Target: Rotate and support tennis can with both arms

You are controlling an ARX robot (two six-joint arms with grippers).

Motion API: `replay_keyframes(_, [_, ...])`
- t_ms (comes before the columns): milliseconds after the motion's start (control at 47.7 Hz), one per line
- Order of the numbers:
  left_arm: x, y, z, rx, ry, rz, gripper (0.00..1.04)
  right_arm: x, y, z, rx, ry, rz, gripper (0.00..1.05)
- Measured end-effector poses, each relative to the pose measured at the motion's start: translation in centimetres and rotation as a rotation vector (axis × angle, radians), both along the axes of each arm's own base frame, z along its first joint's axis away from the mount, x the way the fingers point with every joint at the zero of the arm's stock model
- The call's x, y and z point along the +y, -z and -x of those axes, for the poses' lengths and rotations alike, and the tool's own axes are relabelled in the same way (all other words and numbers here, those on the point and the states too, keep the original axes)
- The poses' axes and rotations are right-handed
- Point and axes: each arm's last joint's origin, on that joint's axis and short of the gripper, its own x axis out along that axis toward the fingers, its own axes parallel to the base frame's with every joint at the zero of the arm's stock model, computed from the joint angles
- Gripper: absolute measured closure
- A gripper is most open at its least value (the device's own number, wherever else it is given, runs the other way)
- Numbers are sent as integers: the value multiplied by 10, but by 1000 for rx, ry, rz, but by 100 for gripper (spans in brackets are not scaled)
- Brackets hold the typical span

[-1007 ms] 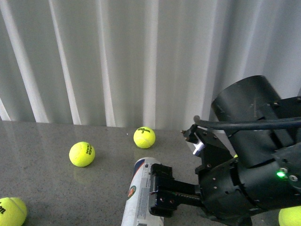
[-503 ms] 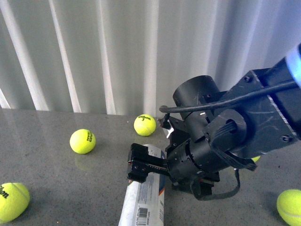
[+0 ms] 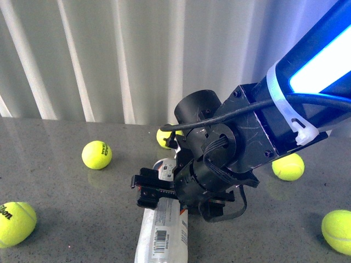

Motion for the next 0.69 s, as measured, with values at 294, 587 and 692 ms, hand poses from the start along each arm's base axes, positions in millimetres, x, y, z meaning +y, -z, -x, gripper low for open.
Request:
replay_keyframes(294, [0,0,0,0,0,0,7,-26,-5,12,-129,-198,141,63])
replay_keyframes(587, [0,0,0,0,0,0,7,-59,-38,15,-472,-630,380,85])
replay_keyframes(692, [0,0,0,0,0,0,7,-61,-48,17,-646,-843,463,91])
